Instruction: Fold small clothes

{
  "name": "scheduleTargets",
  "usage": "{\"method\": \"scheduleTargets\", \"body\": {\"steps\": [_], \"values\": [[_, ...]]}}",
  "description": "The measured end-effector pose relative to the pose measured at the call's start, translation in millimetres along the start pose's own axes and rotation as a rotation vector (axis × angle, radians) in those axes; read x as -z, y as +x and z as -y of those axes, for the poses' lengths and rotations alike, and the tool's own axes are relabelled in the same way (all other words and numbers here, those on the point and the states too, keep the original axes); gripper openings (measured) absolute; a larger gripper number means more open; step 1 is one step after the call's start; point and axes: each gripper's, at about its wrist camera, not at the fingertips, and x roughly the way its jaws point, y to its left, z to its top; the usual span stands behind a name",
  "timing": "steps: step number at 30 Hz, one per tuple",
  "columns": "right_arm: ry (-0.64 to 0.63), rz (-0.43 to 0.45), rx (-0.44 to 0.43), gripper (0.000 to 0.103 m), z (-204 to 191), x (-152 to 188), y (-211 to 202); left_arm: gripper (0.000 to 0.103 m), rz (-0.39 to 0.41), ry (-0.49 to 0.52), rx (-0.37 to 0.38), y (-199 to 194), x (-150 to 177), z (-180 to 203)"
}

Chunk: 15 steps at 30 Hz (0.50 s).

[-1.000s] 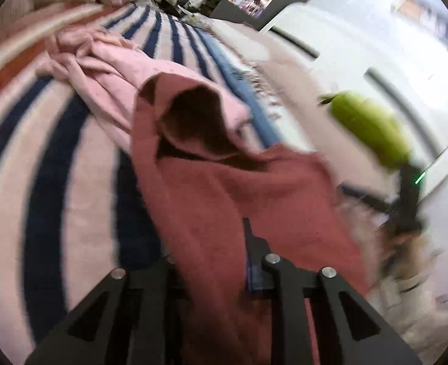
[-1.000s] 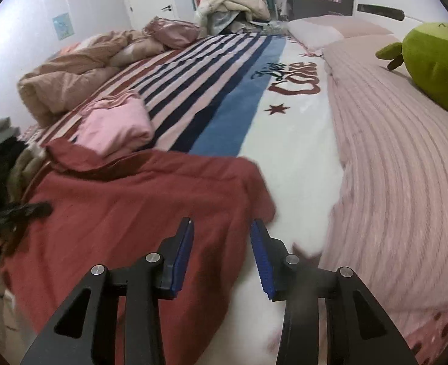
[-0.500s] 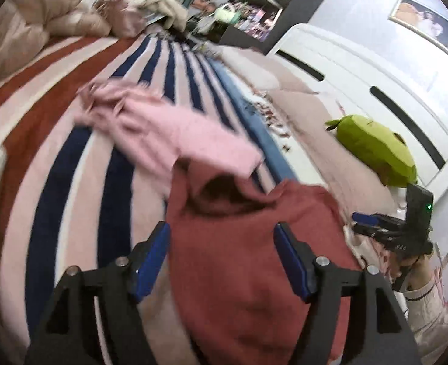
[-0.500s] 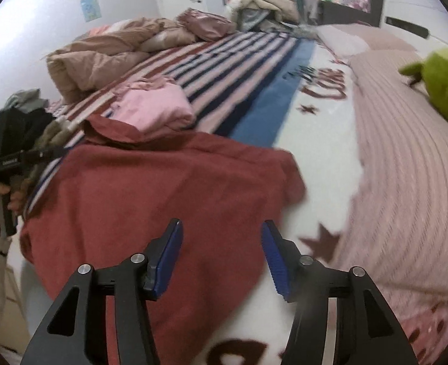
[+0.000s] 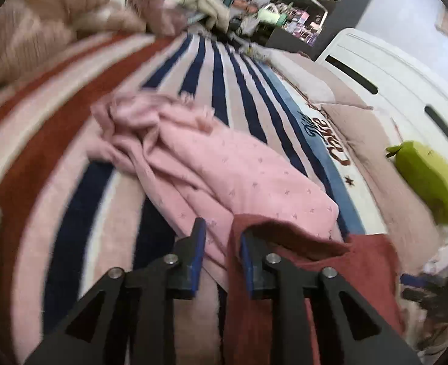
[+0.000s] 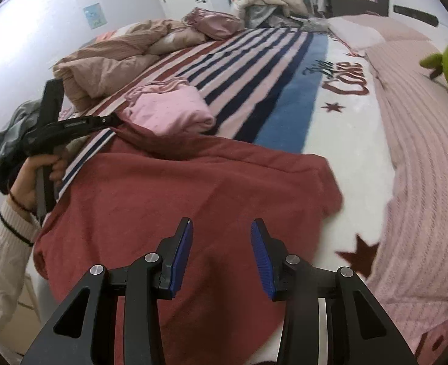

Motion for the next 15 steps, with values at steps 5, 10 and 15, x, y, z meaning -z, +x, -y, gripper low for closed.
{"method": "scheduleTargets", "body": {"steps": [5,10,15], "values": [[0.027,-0.007,0.015,0.038,10.2,14.8,-12.5,0.069,0.043,0.025,0.034,-35.8,19.4,1.2],[0.023,0.007,-0.011,0.049,-1.7,44.1,-33.8,0.075,-0.002,0.051,0.086,-90.8,72.7,8.8],[-0.073,0.079,-0.056,0.008,-59.6,73.7,-50.7,0.081,-0.04,0.043,0.133,-135.8,143.5,21.8]]}}
